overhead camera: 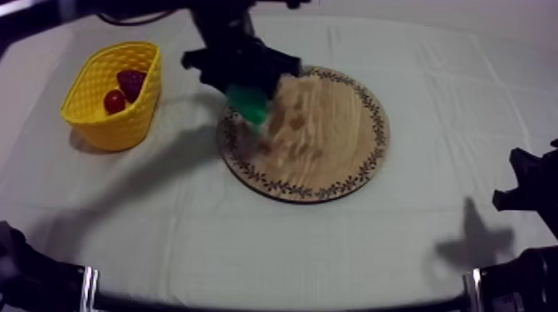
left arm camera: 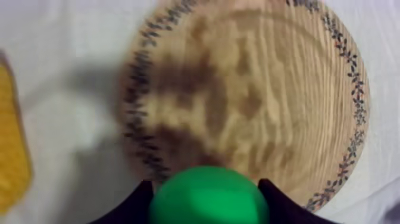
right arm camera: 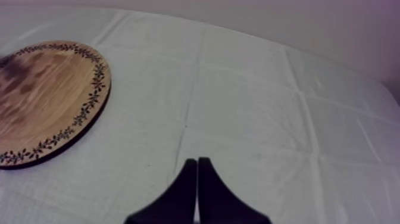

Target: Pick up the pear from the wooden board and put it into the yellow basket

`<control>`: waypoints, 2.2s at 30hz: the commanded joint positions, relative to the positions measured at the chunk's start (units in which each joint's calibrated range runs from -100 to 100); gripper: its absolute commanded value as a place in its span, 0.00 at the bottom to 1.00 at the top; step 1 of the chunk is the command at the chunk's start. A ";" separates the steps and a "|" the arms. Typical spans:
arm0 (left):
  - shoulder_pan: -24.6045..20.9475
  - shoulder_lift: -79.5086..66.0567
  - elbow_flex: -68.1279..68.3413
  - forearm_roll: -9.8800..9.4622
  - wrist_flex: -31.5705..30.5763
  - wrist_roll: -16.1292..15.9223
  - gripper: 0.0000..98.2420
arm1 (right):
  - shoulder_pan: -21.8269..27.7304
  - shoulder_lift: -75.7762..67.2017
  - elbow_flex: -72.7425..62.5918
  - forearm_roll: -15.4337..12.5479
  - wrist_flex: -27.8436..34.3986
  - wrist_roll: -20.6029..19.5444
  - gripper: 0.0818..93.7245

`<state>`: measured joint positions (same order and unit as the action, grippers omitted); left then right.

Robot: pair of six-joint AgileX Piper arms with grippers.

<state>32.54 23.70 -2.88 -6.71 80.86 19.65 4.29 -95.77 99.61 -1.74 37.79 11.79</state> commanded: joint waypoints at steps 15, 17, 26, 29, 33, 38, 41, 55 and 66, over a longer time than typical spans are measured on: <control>-14.75 -29.00 27.99 -7.63 -14.88 -7.73 0.36 | 0.00 0.01 0.05 0.01 -0.05 0.00 0.00; -16.64 -28.20 27.13 -8.23 -16.88 -7.87 0.35 | 0.00 0.01 0.05 0.01 -0.05 0.00 0.00; -21.49 -21.00 22.54 -9.23 -19.93 -7.31 0.33 | 0.00 0.01 0.05 0.01 -0.05 -0.01 0.00; -22.63 -18.73 22.22 -9.39 -19.81 -7.40 0.33 | 0.00 0.01 0.05 0.01 -0.05 0.04 0.00; -24.10 -16.45 22.85 -9.42 -20.98 -7.87 0.32 | 0.00 0.01 0.05 0.01 -0.05 -0.01 0.00; -24.73 -14.45 24.00 -9.63 -22.20 -8.11 0.31 | 0.00 0.01 0.05 0.01 -0.05 -0.01 0.00; -24.84 -13.63 24.11 -9.73 -22.32 -8.16 0.31 | 0.00 0.01 0.05 0.01 -0.05 0.00 0.00; -25.40 -12.08 23.17 -11.86 -25.96 -4.28 0.96 | 0.00 0.01 0.05 0.01 -0.05 0.00 0.00; -26.49 -17.07 23.24 -13.19 -29.91 -1.67 0.79 | 0.07 0.01 0.05 0.01 -0.05 0.00 0.00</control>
<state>6.12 7.73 20.26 -19.84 51.50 17.55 4.33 -95.77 99.61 -1.74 37.78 11.79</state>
